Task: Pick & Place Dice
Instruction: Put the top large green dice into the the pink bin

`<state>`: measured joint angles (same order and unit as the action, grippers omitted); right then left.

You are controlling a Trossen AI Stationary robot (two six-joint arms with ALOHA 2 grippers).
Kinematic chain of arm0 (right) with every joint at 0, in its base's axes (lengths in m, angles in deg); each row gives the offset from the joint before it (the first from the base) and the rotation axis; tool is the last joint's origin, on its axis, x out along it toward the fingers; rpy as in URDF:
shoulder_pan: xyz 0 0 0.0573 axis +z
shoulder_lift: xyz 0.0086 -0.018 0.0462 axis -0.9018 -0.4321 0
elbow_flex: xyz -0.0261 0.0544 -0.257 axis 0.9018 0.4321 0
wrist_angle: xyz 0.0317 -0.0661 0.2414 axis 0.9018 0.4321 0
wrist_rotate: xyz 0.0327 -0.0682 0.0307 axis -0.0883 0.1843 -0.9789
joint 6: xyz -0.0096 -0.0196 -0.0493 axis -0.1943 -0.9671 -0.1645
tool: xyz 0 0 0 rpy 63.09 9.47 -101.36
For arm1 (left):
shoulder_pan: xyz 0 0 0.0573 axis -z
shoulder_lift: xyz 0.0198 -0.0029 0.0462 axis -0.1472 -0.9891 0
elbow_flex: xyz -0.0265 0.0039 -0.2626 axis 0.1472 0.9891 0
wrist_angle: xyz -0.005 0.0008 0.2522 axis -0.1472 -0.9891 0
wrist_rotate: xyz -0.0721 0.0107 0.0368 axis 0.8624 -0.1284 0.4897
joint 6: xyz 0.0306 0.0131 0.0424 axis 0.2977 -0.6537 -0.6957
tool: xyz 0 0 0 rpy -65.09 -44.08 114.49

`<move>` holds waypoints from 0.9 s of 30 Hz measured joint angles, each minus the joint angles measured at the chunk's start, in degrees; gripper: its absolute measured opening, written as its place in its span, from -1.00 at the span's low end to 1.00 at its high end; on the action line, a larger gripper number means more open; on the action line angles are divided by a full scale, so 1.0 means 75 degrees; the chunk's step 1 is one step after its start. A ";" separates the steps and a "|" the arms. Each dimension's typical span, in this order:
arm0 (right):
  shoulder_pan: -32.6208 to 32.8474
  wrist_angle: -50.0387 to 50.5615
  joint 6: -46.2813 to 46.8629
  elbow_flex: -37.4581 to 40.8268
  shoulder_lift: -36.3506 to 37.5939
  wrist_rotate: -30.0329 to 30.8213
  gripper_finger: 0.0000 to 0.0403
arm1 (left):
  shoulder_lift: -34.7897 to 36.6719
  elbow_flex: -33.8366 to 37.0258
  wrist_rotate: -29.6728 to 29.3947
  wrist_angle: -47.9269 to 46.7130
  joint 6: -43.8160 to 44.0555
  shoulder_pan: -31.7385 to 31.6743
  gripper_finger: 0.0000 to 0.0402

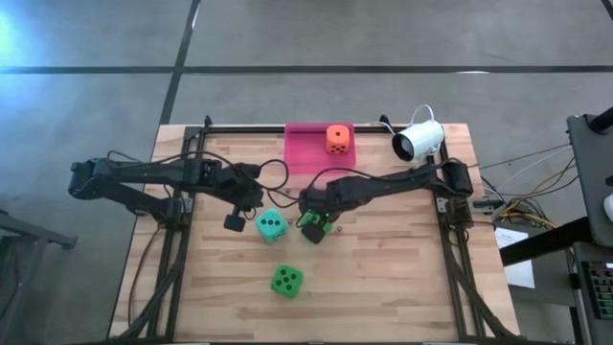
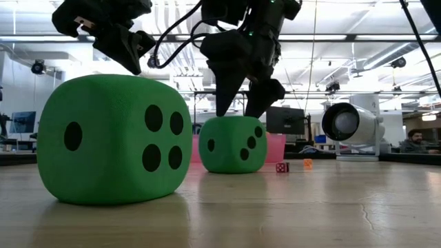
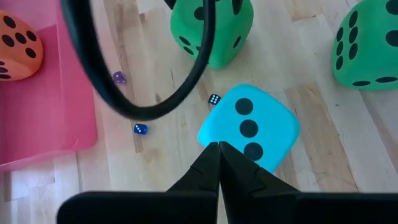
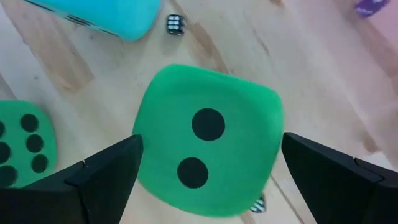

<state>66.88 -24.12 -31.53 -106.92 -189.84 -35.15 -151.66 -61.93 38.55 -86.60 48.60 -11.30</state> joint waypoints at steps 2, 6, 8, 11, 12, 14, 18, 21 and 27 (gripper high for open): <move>0.0000 0.0054 -0.0029 -0.0091 0.0064 0.0052 0.89 | 0.0000 0.0000 -0.0001 0.0002 -0.0001 0.0000 -0.96; 0.0006 0.0094 -0.0044 -0.0183 0.0145 0.0095 0.89 | 0.0000 0.0000 -0.0001 -0.0007 -0.0003 0.0000 -0.96; 0.0031 0.0106 -0.0042 -0.0170 0.0093 0.0103 0.89 | 0.0000 0.0000 0.0002 -0.0016 -0.0005 0.0000 -0.96; 0.0081 0.0094 0.0026 -0.0168 0.0057 0.0126 0.89 | 0.0000 0.0000 0.0000 -0.0019 -0.0007 0.0000 -0.96; 0.0094 0.0074 0.0029 -0.0168 0.0057 0.0129 0.89 | 0.0000 0.0000 0.0000 -0.0019 -0.0009 0.0000 -0.96; 0.0132 0.0046 0.0033 -0.0168 0.0057 0.0197 0.89 | 0.0000 0.0000 0.0002 -0.0022 -0.0019 0.0000 -0.96; 0.0140 -0.0024 0.0055 -0.0168 0.0055 0.0273 0.89 | 0.0000 0.0000 0.0002 -0.0022 -0.0026 0.0000 -0.96; 0.0137 -0.0042 0.0056 -0.0163 0.0055 0.0276 0.89 | 0.0000 0.0000 0.0002 -0.0024 -0.0026 0.0000 -0.96; 0.0134 -0.0083 0.0055 -0.0121 0.0055 0.0500 0.89 | 0.0000 0.0000 0.0002 -0.0022 -0.0026 0.0000 -0.96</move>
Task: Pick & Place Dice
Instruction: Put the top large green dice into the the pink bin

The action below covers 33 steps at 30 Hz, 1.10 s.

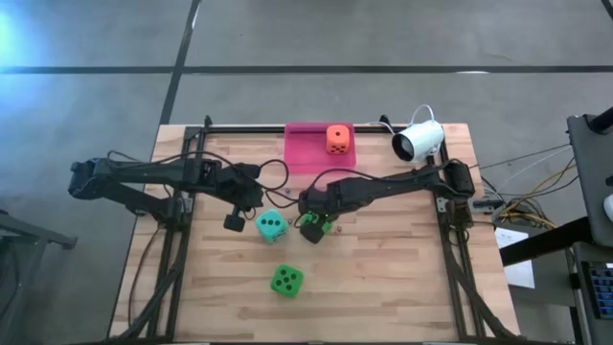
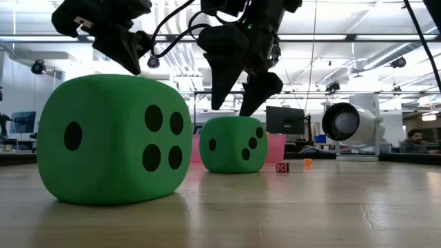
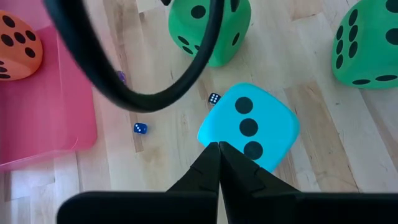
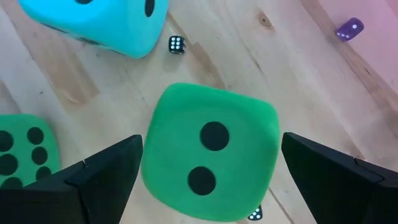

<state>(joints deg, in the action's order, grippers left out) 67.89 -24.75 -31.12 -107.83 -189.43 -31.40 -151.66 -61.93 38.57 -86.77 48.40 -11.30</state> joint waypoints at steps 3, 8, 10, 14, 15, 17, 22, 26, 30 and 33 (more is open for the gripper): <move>0.0000 -0.0007 0.0001 0.0065 0.0000 0.0003 0.89 | 0.0000 0.0000 0.0000 -0.0002 0.0000 0.0000 -0.96; 0.0000 -0.0087 0.0001 0.0114 -0.0003 -0.0010 0.89 | 0.0000 0.0000 -0.0002 -0.0002 0.0003 0.0000 -0.96; 0.0000 -0.0102 0.0008 0.0121 -0.0003 -0.0029 0.89 | 0.0000 0.0000 -0.0001 -0.0002 0.0003 0.0000 -0.96; 0.0017 -0.0105 0.0085 0.0121 -0.0003 -0.0041 0.88 | 0.0000 0.0000 0.0000 -0.0002 0.0003 0.0000 -0.96; 0.0020 -0.0106 0.0087 0.0124 -0.0003 -0.0053 0.89 | 0.0000 0.0000 -0.0003 -0.0002 0.0003 0.0000 -0.96; 0.0017 -0.0140 0.0087 0.0138 -0.0003 -0.0058 0.89 | 0.0000 0.0000 -0.0001 -0.0003 0.0003 0.0000 -0.96; 0.0017 -0.0255 0.0090 0.0197 -0.0003 -0.0058 0.89 | 0.0000 0.0000 -0.0002 -0.0005 0.0005 0.0000 -0.96; 0.0017 -0.0300 0.0131 0.0241 -0.0003 -0.0059 0.89 | 0.0000 0.0000 -0.0002 -0.0005 0.0006 0.0000 -0.96; 0.0017 -0.0320 0.0149 0.0293 -0.0003 -0.0064 0.89 | 0.0000 0.0000 -0.0002 -0.0005 0.0006 0.0000 -0.96; 0.0017 -0.0334 0.0147 0.0311 -0.0003 -0.0067 0.89 | 0.0000 0.0000 0.0000 -0.0005 0.0006 0.0000 -0.96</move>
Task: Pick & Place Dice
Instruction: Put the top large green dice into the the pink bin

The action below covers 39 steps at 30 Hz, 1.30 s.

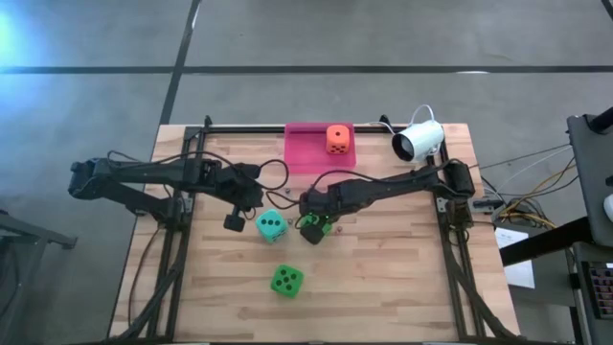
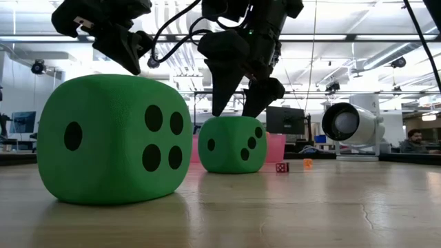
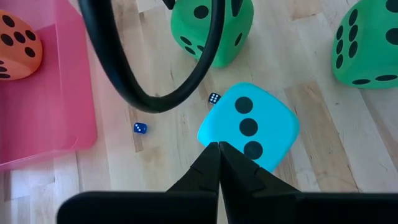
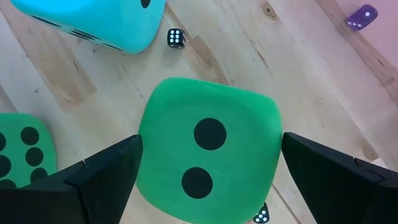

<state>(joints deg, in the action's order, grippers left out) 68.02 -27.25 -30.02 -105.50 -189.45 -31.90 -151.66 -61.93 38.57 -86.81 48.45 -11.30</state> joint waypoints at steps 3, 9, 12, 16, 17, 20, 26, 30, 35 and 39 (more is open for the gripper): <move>0.0000 -0.0016 -0.0014 0.0003 0.0000 -0.0050 0.89 | 0.0000 0.0000 -0.0001 0.0000 0.0002 0.0000 -0.96; 0.0008 -0.0023 -0.0035 -0.0023 0.0000 -0.0103 0.89 | 0.0000 0.0000 -0.0003 0.0000 0.0017 0.0000 -0.96; 0.0019 -0.0088 -0.0088 -0.0020 0.0000 -0.0196 0.89 | 0.0000 0.0000 -0.0002 -0.0003 0.0017 0.0000 -0.96; 0.0049 -0.0144 -0.0181 -0.0020 0.0000 -0.0213 0.89 | 0.0003 0.0000 -0.0001 -0.0003 0.0016 0.0000 -0.96; 0.0055 -0.0155 -0.0181 -0.0020 0.0000 -0.0210 0.89 | 0.0000 0.0000 -0.0003 -0.0003 0.0015 0.0000 -0.96; 0.0094 -0.0161 -0.0203 -0.0020 0.0000 -0.0199 0.89 | 0.0001 0.0000 -0.0001 -0.0003 0.0015 0.0000 -0.96; 0.0174 -0.0308 -0.0259 0.0051 -0.0001 -0.0192 0.89 | 0.0000 0.0000 0.0000 -0.0003 0.0009 0.0000 -0.96; 0.0186 -0.0394 -0.0273 0.0126 -0.0003 -0.0192 0.89 | 0.0003 0.0000 -0.0001 -0.0003 -0.0006 0.0000 -0.96; 0.0189 -0.0663 -0.0202 0.0349 0.0009 -0.0219 0.89 | 0.0003 0.0000 -0.0001 -0.0003 -0.0006 0.0000 -0.96; 0.0188 -0.0839 -0.0199 0.0481 0.0016 -0.0313 0.89 | 0.0003 0.0000 -0.0002 -0.0003 -0.0006 0.0000 -0.96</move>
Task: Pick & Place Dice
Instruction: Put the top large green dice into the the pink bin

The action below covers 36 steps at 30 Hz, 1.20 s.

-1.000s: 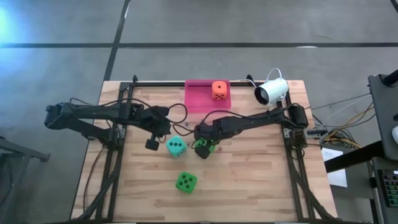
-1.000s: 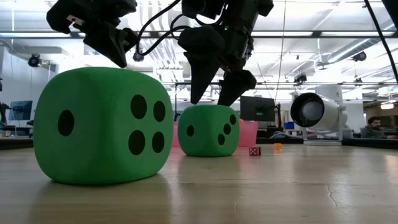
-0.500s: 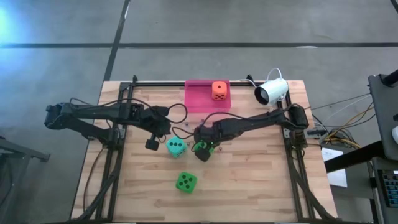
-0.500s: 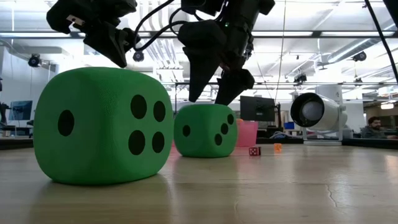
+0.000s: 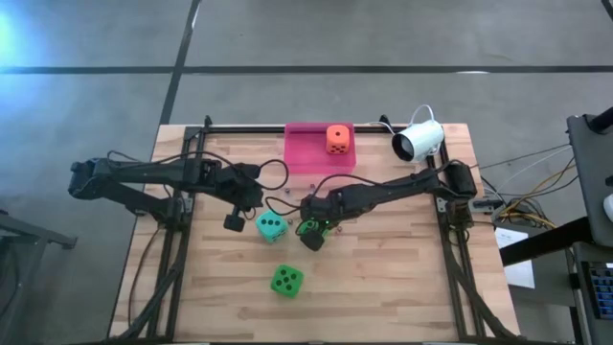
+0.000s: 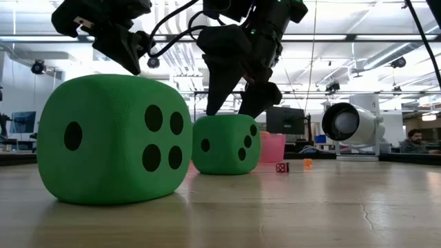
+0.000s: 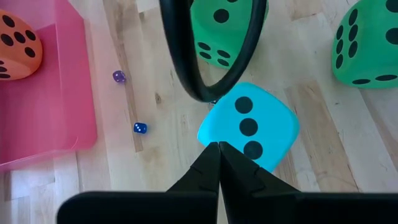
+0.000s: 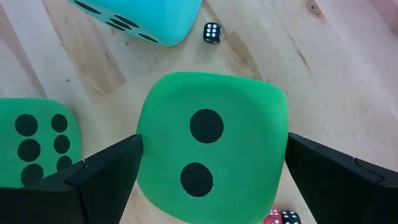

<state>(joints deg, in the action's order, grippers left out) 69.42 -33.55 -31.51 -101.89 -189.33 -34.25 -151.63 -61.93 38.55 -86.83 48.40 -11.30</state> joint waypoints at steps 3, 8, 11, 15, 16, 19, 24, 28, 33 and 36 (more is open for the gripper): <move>-0.0001 0.0004 -0.0006 0.0023 0.0004 -0.0005 0.89 | 0.0000 0.0000 0.0000 0.0000 0.0000 0.0000 -0.96; -0.0001 0.0023 -0.0186 0.0029 0.0004 0.0155 0.89 | 0.0000 0.0000 -0.0001 0.0000 0.0003 0.0000 -0.96; -0.0001 0.0034 -0.0336 0.0029 0.0004 0.0266 0.89 | 0.0000 0.0005 0.0001 0.0001 0.0003 0.0000 -0.96; -0.0004 -0.0037 -0.0455 0.0039 0.0004 -0.0012 0.89 | 0.0000 0.0006 0.0000 0.0002 0.0003 -0.0002 -0.96; 0.0003 -0.0078 -0.0480 0.0041 0.0001 -0.0086 0.89 | 0.0000 0.0006 -0.0001 0.0000 0.0003 -0.0003 -0.96; 0.0027 -0.0059 -0.0576 -0.0039 0.0001 -0.0116 0.89 | 0.0000 0.0006 -0.0001 0.0001 0.0006 0.0000 -0.96; 0.0051 0.0015 -0.0777 -0.0198 -0.0019 -0.0081 0.89 | 0.0000 0.0006 0.0002 0.0003 0.0023 -0.0003 -0.96; 0.0051 0.0026 -0.0799 -0.0230 -0.0019 -0.0078 0.88 | 0.0000 0.0006 0.0002 0.0003 0.0023 -0.0003 -0.96; 0.0051 0.0318 -0.0816 -0.0327 -0.0019 -0.0075 0.89 | 0.0000 0.0006 -0.0001 0.0000 0.0023 -0.0003 -0.96; 0.0051 0.0466 -0.0953 -0.0444 -0.0019 -0.0071 0.89 | 0.0000 0.0003 0.0002 0.0000 0.0023 0.0000 -0.96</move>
<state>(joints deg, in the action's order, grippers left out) 69.81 -30.05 -38.66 -105.23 -189.48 -34.78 -151.63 -61.91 38.56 -86.83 48.58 -11.30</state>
